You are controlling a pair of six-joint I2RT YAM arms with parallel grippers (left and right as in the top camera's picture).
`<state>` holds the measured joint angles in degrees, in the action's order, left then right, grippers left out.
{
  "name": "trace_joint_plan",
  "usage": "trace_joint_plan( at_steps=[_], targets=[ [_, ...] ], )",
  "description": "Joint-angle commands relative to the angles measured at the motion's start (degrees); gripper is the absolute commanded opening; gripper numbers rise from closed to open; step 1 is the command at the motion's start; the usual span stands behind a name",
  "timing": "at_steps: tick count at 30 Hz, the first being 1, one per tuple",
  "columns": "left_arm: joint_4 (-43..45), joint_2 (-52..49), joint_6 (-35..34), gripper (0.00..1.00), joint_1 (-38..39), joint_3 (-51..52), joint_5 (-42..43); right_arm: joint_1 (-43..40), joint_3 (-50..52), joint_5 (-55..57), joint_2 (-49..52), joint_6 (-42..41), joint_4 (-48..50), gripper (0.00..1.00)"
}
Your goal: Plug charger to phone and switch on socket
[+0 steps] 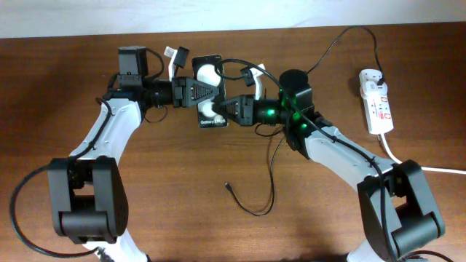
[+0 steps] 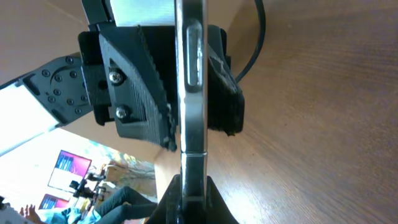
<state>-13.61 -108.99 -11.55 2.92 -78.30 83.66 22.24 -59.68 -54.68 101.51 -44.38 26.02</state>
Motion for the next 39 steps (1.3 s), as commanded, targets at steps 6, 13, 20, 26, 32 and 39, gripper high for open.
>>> trace_joint_plan(
  at_steps=[6,13,20,26,32,39],
  targets=[
    [1.03,0.72,0.94,0.29,1.36,-1.05,6.54,0.11,-0.22,7.04,0.44,-2.27,-0.04,0.04],
    [2.27,0.72,0.83,0.29,0.11,-1.05,6.54,0.13,-0.22,9.68,0.42,-2.71,-0.04,0.04],
    [11.87,0.74,-8.37,0.06,0.02,-1.05,6.54,0.11,-0.22,8.33,0.42,-2.64,-0.09,0.58],
    [11.85,0.74,-8.11,0.0,0.0,-1.03,5.4,-3.78,-0.22,-3.87,0.42,-0.96,-0.09,0.72],
    [-11.96,0.72,3.74,0.0,0.24,-0.87,-31.01,-5.75,-0.22,-0.35,0.42,17.53,-28.57,0.73],
    [-30.82,0.74,0.44,0.0,8.81,-0.87,-71.56,-5.6,-0.22,17.09,0.42,21.73,-51.65,0.74]
  ],
)
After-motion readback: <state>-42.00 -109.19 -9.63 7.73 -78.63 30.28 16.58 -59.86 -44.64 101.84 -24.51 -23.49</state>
